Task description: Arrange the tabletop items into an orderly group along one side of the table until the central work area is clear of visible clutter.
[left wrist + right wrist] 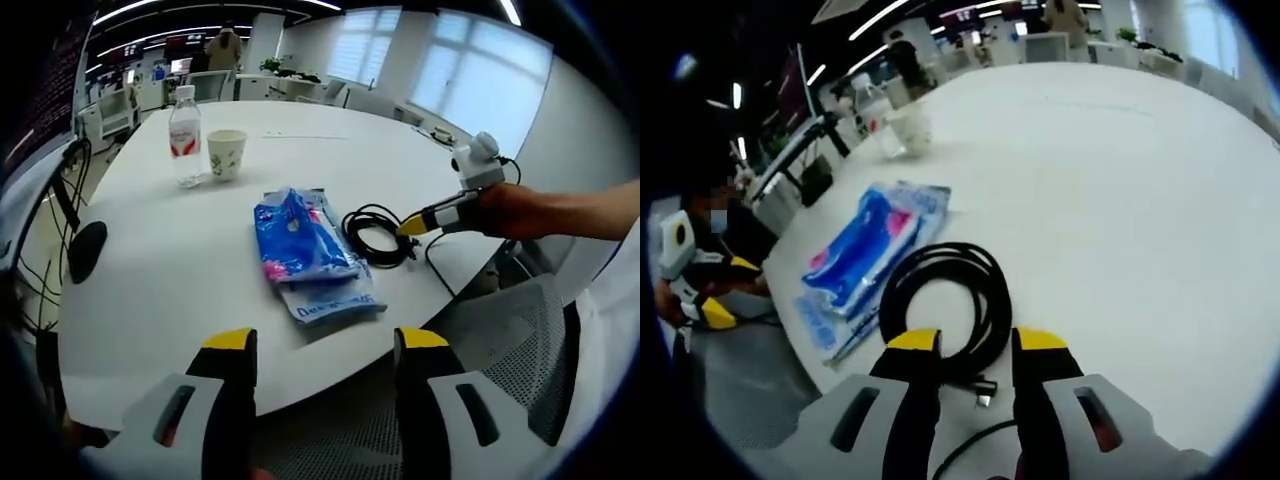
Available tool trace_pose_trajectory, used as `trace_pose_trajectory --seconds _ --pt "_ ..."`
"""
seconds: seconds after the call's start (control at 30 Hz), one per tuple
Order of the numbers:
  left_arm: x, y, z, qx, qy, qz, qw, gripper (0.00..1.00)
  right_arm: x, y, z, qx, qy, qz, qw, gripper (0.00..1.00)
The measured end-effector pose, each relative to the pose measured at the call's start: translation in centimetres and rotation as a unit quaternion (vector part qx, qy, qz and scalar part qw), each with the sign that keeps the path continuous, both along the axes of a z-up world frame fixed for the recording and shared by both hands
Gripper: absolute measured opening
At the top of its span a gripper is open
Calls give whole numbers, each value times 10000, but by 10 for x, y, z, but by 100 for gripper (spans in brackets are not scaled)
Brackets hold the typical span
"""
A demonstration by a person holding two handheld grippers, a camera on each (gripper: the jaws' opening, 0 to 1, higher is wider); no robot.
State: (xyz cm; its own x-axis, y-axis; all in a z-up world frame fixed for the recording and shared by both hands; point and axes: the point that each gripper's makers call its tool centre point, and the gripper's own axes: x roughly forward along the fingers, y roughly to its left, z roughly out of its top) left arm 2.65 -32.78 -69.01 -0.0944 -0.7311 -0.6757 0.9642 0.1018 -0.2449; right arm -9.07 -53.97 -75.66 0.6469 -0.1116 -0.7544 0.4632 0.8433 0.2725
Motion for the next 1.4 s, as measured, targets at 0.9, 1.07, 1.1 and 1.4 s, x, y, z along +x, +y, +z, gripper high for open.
trace_pose_trajectory --seconds 0.9,1.07,1.1,1.4 --pt "12 5 0 12 -12 358 9994 55 6 -14 -3 -194 155 -1 9997 2" --pt "13 5 1 -6 -9 399 9992 54 6 -16 7 -240 -10 -70 9997 0" --pt "13 5 1 -7 -5 403 9992 54 7 -16 8 -253 -26 -35 9997 0" --pt "13 5 1 0 -7 411 9992 54 10 -14 24 -485 -168 156 9986 0"
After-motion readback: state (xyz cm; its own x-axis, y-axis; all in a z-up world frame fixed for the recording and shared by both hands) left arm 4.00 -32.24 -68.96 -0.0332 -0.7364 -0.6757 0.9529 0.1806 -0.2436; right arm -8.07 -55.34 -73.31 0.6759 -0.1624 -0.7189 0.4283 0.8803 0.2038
